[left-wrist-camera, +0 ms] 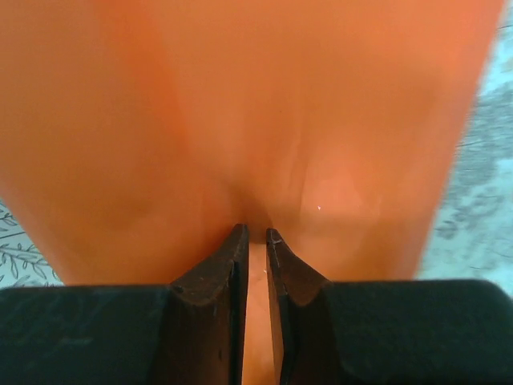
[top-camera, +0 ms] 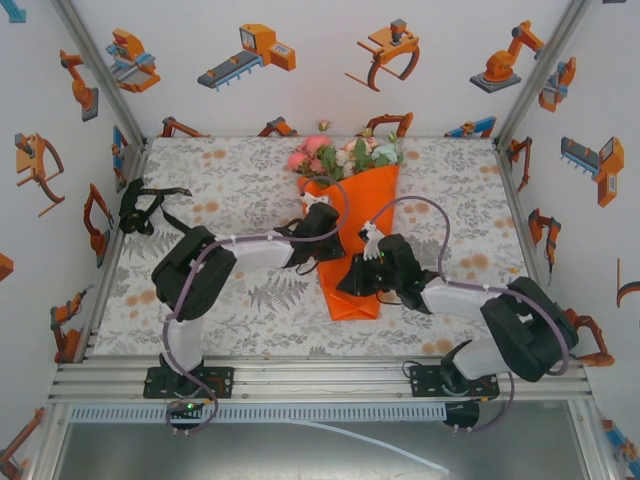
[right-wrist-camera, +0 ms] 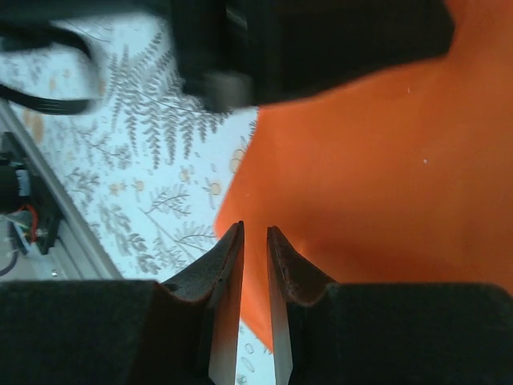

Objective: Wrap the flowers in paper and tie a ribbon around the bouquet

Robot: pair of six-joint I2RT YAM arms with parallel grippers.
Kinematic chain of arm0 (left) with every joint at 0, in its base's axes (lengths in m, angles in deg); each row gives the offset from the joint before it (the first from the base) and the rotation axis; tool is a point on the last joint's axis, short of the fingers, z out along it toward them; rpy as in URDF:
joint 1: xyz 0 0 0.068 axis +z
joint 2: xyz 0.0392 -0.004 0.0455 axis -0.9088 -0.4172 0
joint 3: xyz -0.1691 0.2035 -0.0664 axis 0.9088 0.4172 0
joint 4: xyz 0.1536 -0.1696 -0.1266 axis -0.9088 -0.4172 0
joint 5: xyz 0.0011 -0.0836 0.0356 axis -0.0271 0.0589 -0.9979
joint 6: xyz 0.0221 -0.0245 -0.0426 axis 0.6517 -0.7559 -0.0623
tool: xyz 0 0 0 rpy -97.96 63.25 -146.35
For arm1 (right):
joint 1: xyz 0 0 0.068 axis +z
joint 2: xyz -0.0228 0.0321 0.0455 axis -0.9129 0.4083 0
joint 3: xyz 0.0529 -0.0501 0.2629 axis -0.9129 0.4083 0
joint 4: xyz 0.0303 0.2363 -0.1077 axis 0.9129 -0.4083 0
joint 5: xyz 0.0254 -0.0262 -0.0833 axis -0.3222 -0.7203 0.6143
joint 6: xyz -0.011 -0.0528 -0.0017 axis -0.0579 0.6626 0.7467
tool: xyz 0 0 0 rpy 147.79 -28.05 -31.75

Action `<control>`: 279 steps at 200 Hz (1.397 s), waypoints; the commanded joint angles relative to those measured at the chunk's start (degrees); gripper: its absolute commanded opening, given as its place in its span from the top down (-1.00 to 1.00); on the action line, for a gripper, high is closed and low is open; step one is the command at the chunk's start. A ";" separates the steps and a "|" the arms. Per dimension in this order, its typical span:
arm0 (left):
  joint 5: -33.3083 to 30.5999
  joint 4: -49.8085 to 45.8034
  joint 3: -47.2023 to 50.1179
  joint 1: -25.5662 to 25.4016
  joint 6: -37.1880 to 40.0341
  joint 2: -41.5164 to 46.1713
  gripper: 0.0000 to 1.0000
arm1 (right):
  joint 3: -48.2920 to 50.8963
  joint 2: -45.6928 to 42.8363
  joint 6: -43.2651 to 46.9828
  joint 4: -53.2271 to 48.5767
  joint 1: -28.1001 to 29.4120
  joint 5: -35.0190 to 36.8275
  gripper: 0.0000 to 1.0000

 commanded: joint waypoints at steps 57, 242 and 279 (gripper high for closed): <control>2.71 2.70 5.61 0.43 -1.53 1.58 0.60 | -5.97 -4.54 -2.14 -2.61 -17.04 1.79 0.45; 1.26 1.28 6.19 0.58 0.65 2.31 0.63 | -43.00 51.46 -19.73 22.59 -36.88 -12.29 0.38; 1.09 1.27 6.34 0.77 0.53 2.27 0.63 | -53.46 55.85 -16.52 12.79 -36.98 -9.88 0.37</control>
